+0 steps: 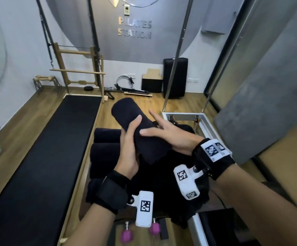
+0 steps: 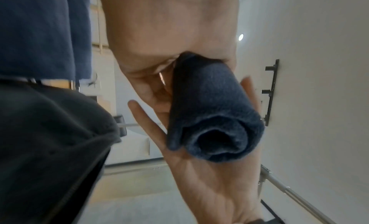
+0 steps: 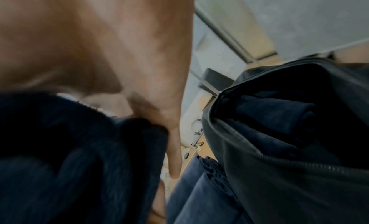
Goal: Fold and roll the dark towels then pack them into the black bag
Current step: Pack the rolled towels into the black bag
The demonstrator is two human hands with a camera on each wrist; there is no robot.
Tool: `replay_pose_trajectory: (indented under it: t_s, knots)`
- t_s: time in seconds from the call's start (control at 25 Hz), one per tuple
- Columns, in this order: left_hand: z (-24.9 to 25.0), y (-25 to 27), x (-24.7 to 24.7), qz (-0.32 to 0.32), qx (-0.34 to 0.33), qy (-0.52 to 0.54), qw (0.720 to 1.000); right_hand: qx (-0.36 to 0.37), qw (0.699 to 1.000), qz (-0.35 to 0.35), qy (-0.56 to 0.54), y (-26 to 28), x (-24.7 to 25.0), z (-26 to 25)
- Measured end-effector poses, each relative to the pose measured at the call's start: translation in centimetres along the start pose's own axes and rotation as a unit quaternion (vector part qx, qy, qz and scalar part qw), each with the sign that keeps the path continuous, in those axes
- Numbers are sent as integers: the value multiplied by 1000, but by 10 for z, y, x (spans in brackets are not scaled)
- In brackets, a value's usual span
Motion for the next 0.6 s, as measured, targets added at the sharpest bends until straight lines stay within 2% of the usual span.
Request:
replay_pose_trajectory:
  t_s: [0.04,0.12,0.2,0.24,0.28,0.32,0.4,0.44,0.52,0.6]
  knots:
    - [-4,-6,-14,-30,18,-4,999,-8,999,1,-41,9,15,-3]
    - [-11,-19,-33,-47,10,-66,997,-13,998,-14,-58,23,37,-5]
    - [-19,-30,-50,-60,8,-190,980,-18,998,25,-55,35,58,1]
    - [-24,-36,-54,-66,18,-277,958,-22,996,67,-50,39,67,5]
    - [-31,-41,-53,-63,18,-377,924,-29,992,120,-39,44,76,8]
    - [-37,-46,-48,-55,-4,-480,876,-45,982,181,-28,48,86,11]
    - [-49,-46,-40,-52,-85,-622,777,-115,959,260,-18,55,104,22]
    - [-54,-42,-39,-57,-131,-671,728,-158,949,274,-4,57,110,30]
    - [-68,-31,-43,-98,-197,-766,605,-237,933,267,38,57,117,44]
    - [-88,-11,-53,-177,-205,-833,482,-278,924,249,87,51,118,55]
Point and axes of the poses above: each hand's wrist, its own y-axis away from the middle knuckle, its own x-axis out of the back of the hand, z = x × y, the point moved 3 cm from there along -y, towards the middle knuckle, and after that the axes turned 2 degrees about y, right-handed, at the moved point
